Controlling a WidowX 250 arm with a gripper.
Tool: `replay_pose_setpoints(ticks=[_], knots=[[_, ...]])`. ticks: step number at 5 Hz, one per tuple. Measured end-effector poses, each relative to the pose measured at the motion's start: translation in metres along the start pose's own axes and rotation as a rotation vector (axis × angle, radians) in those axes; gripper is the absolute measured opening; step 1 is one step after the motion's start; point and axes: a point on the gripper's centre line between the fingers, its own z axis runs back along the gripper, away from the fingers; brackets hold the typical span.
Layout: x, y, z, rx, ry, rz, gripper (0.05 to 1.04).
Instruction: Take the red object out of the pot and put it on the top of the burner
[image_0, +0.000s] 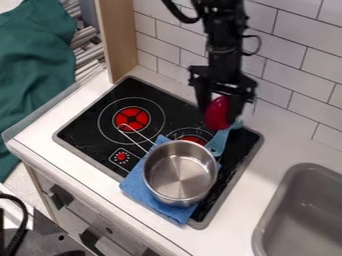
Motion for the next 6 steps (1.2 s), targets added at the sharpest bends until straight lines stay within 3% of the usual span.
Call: replay_pose_setpoints(ticks=[1, 2, 4, 5, 6], knots=[[0.005, 0.034, -0.004, -0.004, 0.014, 0.077, 0.744], [-0.001, 0.043, -0.02, -0.025, 0.056, 0.099, 0.744], [0.007, 0.041, -0.036, -0.033, 0.092, 0.069, 0.744], [0.009, 0.038, -0.037, -0.034, 0.096, 0.074, 0.815], [0.003, 0.038, -0.038, -0.028, 0.105, 0.087, 1.011]])
